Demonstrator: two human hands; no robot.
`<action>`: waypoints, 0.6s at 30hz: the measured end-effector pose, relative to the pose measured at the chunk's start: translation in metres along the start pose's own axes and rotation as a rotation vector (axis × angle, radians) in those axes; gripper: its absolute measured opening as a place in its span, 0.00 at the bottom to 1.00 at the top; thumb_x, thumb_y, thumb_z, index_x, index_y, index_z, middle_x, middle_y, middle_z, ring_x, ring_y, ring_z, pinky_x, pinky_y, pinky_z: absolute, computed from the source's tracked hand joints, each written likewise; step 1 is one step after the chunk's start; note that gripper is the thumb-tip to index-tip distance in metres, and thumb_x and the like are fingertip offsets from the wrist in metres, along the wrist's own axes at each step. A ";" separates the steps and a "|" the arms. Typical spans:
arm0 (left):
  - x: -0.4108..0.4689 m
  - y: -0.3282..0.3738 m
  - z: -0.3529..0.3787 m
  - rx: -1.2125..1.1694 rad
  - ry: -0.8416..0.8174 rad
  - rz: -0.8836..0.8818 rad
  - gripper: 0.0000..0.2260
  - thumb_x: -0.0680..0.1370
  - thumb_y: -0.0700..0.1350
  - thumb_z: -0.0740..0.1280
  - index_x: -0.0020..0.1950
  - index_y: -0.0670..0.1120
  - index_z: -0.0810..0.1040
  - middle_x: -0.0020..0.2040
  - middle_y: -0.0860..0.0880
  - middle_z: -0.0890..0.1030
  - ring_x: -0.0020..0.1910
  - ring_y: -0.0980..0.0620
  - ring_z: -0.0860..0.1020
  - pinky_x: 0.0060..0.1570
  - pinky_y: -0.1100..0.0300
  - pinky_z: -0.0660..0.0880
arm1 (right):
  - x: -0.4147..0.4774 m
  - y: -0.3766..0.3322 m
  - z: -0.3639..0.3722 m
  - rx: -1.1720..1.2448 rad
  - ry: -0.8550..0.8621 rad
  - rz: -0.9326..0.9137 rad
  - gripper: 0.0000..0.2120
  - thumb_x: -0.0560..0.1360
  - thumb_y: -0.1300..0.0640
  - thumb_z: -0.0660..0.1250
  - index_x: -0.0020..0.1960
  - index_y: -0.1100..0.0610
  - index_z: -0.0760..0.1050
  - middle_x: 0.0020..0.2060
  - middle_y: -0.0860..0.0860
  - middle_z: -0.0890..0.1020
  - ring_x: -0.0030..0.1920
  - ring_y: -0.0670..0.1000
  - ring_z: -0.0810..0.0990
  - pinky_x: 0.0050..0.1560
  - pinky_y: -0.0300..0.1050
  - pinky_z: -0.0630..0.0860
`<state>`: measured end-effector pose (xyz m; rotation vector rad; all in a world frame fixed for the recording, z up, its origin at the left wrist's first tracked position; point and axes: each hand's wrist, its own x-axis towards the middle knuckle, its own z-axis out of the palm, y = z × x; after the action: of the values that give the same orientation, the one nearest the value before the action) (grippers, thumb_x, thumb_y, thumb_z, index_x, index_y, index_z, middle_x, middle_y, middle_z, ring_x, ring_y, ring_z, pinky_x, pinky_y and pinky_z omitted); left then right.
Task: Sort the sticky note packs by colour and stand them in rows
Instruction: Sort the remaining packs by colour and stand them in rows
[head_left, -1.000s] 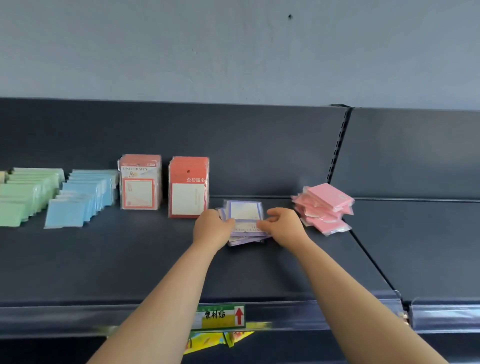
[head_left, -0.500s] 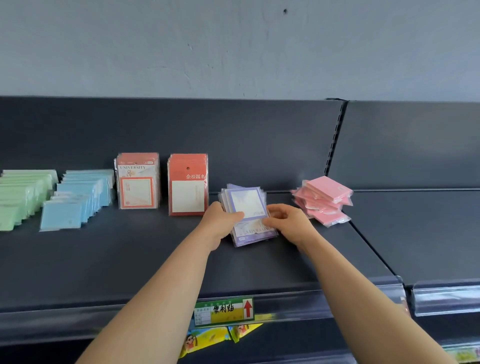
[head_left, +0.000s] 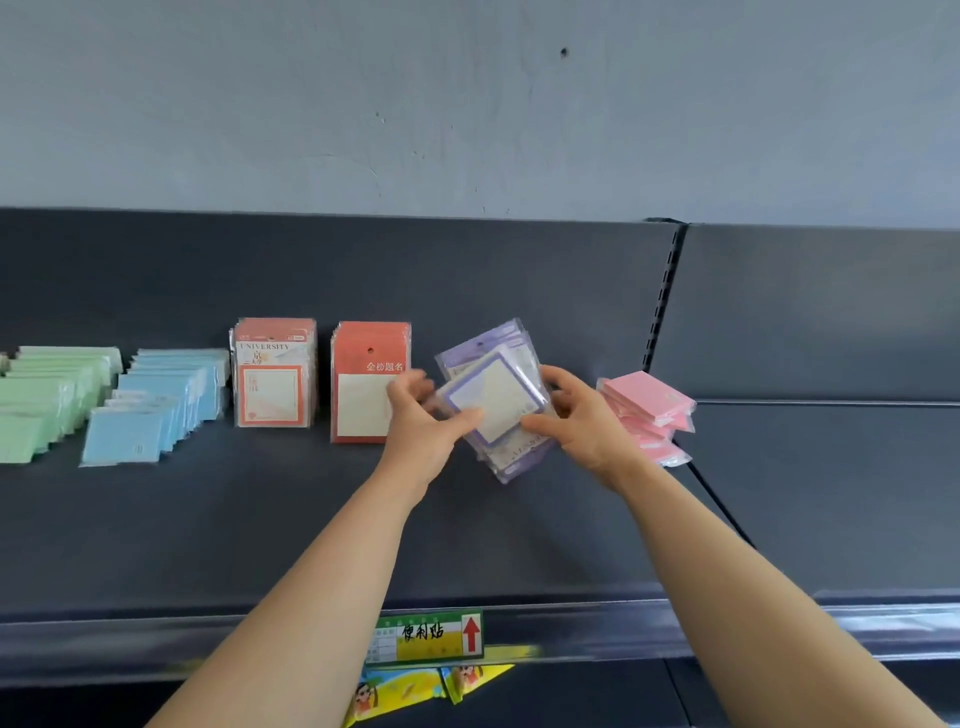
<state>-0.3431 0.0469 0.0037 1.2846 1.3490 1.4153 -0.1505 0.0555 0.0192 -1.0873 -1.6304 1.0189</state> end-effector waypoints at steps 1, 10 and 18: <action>0.002 0.003 -0.002 0.036 0.021 0.070 0.38 0.70 0.41 0.77 0.73 0.52 0.57 0.68 0.56 0.66 0.64 0.59 0.67 0.57 0.62 0.67 | 0.003 -0.008 -0.005 -0.110 -0.019 -0.034 0.24 0.72 0.68 0.70 0.65 0.51 0.73 0.51 0.54 0.83 0.50 0.51 0.83 0.50 0.42 0.80; 0.006 -0.015 -0.008 0.276 -0.091 -0.030 0.24 0.72 0.48 0.75 0.64 0.50 0.68 0.60 0.54 0.77 0.57 0.55 0.76 0.58 0.57 0.74 | 0.017 0.005 -0.003 -0.327 0.024 0.029 0.32 0.67 0.62 0.76 0.67 0.52 0.69 0.56 0.49 0.77 0.48 0.46 0.77 0.46 0.32 0.73; 0.018 -0.008 0.018 0.087 -0.027 -0.189 0.26 0.74 0.69 0.57 0.61 0.50 0.71 0.58 0.51 0.77 0.58 0.50 0.76 0.59 0.52 0.72 | 0.016 0.045 0.023 0.198 -0.015 0.169 0.28 0.70 0.74 0.66 0.68 0.62 0.65 0.57 0.55 0.80 0.55 0.51 0.81 0.56 0.45 0.78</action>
<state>-0.3297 0.0685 -0.0027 1.1929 1.4863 1.2174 -0.1664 0.0799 -0.0251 -1.0977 -1.4329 1.2736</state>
